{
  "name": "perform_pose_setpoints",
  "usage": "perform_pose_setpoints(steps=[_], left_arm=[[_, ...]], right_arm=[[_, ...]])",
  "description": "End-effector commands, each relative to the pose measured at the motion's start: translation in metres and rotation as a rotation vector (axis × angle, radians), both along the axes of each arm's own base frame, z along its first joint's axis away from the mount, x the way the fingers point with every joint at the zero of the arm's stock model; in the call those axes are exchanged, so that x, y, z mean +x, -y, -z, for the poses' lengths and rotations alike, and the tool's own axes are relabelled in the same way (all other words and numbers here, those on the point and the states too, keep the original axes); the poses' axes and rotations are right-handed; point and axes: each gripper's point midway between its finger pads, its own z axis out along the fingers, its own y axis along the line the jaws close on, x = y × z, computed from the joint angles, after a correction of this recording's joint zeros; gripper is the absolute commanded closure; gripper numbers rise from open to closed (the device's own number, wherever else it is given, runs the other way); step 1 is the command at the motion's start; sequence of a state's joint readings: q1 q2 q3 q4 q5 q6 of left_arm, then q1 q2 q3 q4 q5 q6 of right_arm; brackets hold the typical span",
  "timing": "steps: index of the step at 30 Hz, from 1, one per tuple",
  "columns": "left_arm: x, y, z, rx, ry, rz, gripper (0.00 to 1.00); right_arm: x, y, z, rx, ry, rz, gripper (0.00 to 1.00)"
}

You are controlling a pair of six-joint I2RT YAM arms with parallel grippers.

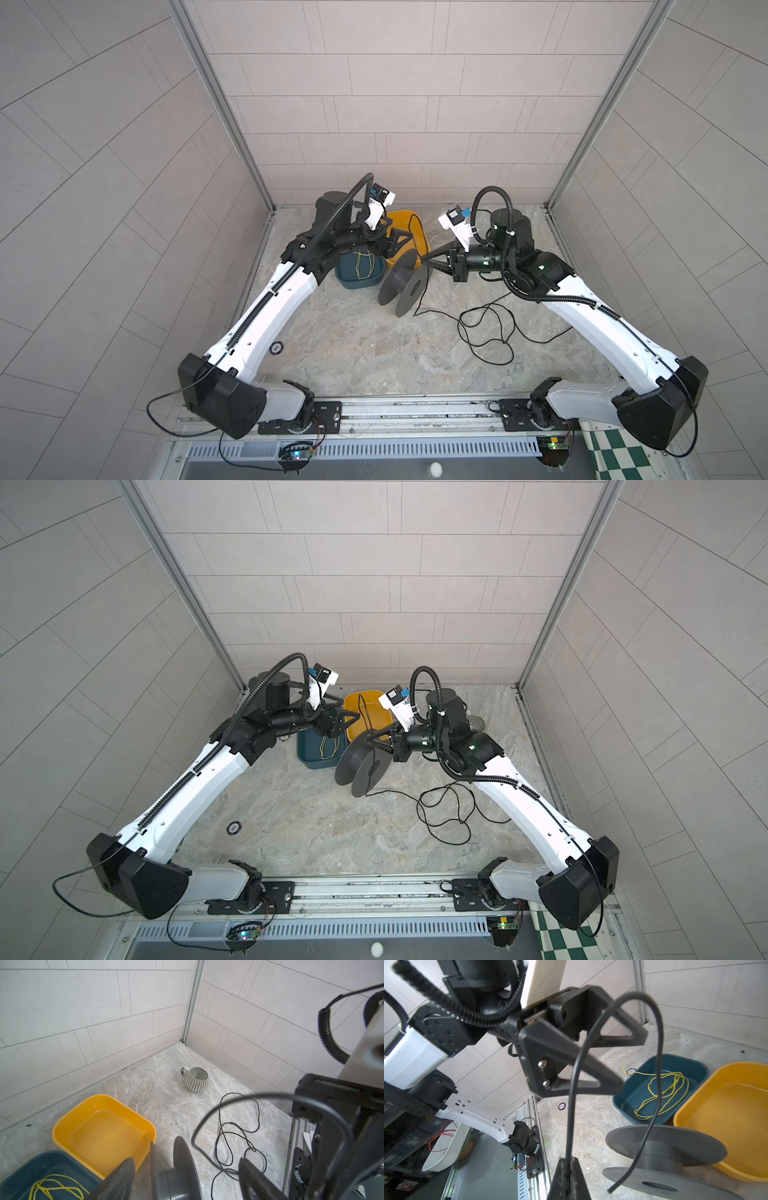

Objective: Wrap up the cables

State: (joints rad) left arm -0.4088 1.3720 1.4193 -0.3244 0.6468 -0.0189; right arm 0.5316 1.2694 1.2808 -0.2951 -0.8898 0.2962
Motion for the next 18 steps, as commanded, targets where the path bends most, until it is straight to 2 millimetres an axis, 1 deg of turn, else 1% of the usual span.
perform_pose_setpoints(steps=[1,3,4,7,9,12,14,18], left_arm=[[0.002,0.009,-0.031,-0.082,0.055,0.056,0.25],[0.005,0.011,-0.035,-0.097,0.054,0.057,0.3],[0.006,0.011,-0.035,-0.1,0.056,0.058,0.35],[0.009,0.011,-0.034,-0.097,0.055,0.051,0.43],[0.01,0.011,-0.033,-0.097,0.052,0.047,0.5],[0.01,0.01,-0.032,-0.099,0.05,0.038,0.65],[0.01,0.009,-0.032,-0.099,0.051,0.028,0.77],[0.012,0.005,-0.032,-0.092,0.056,-0.006,0.85]], right_arm=[[-0.009,-0.01,-0.014,0.033,0.024,-0.057,1.0],[-0.008,-0.012,-0.013,0.032,0.02,-0.063,1.0],[-0.009,-0.013,-0.013,0.034,0.02,-0.065,1.0],[-0.007,-0.015,-0.014,0.039,0.016,-0.063,1.0],[-0.005,-0.015,-0.013,0.039,0.015,-0.056,1.0],[0.001,-0.015,-0.012,0.028,0.018,-0.026,1.0],[0.006,-0.015,-0.011,0.025,0.02,-0.004,1.0],[0.015,-0.015,-0.01,0.018,0.026,0.025,1.0]])
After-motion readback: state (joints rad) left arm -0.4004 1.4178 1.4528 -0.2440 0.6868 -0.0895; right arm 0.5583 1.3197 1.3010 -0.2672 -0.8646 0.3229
